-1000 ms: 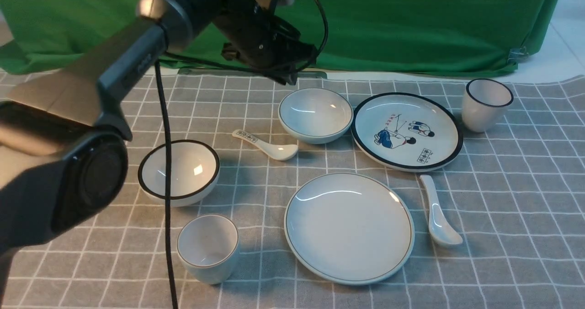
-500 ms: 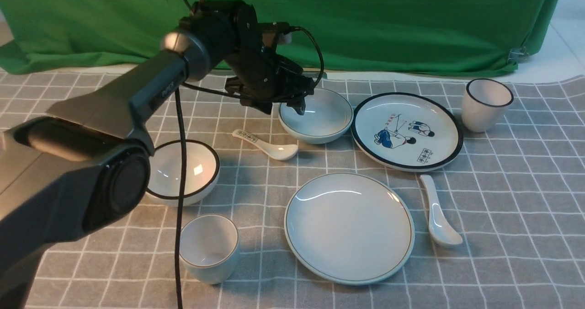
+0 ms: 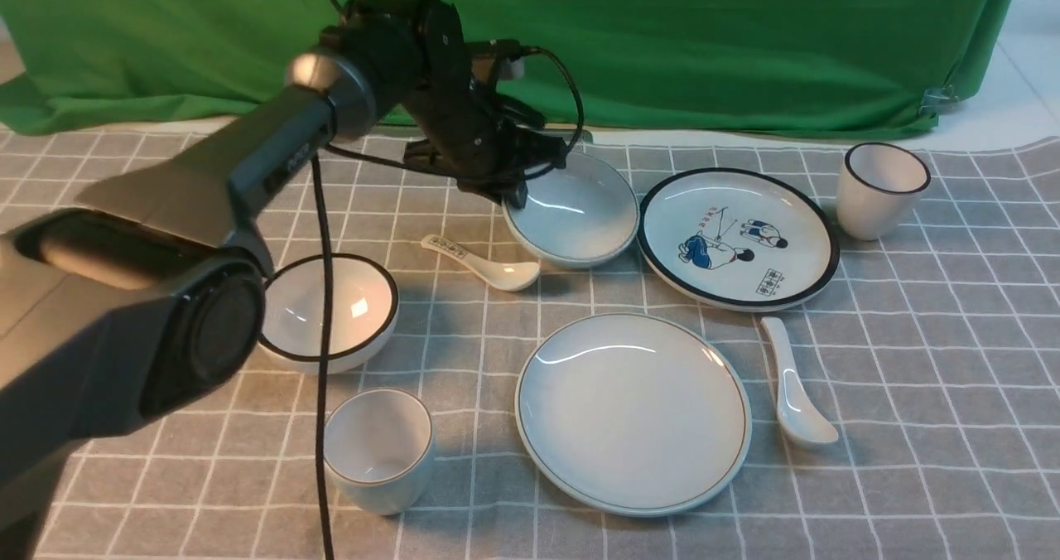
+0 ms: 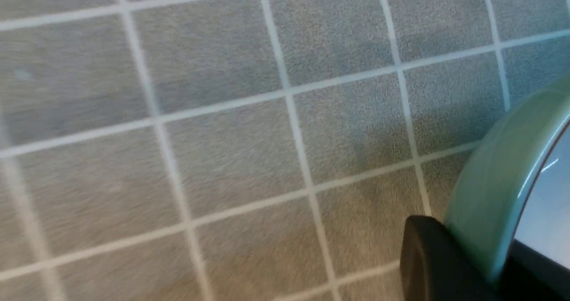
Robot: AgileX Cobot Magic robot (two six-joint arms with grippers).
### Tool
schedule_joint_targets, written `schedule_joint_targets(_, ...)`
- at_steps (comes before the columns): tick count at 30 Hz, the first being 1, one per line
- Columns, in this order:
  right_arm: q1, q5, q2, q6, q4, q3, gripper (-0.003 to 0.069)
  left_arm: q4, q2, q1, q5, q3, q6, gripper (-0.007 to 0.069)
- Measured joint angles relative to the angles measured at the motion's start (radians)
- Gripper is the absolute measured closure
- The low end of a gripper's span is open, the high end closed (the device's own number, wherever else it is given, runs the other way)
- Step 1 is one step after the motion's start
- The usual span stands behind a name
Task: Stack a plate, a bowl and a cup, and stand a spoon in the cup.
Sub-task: Use the left arm to grab a blue rice bowl, then use the left arm to put the blue rice bowl into the blue large plate in the middle
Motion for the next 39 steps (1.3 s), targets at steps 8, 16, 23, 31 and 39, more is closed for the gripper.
schedule_joint_targets(8, 0.0, 0.0, 0.0, -0.001, -0.001, 0.0, 0.0637, -0.073, -0.253, 0.013, 0.167, 0.002, 0.109, 0.0594)
schedule_joint_targets(16, 0.0, 0.001, 0.0, -0.002, -0.004, 0.0, 0.0637, -0.17, -0.429, -0.064, 0.171, 0.319, 0.158, 0.0594)
schedule_joint_targets(23, 0.0, 0.009, 0.0, -0.013, -0.005, 0.0, 0.0637, -0.198, -0.478, -0.182, -0.143, 0.781, 0.18, 0.0594)
schedule_joint_targets(31, 0.0, 0.009, 0.0, -0.028, -0.005, 0.0, 0.0637, -0.237, -0.433, -0.181, -0.242, 0.829, 0.18, 0.0594)
schedule_joint_targets(39, 0.0, 0.009, 0.0, -0.029, -0.005, 0.0, 0.0637, -0.252, -0.373, -0.179, -0.252, 0.831, 0.179, 0.0594)
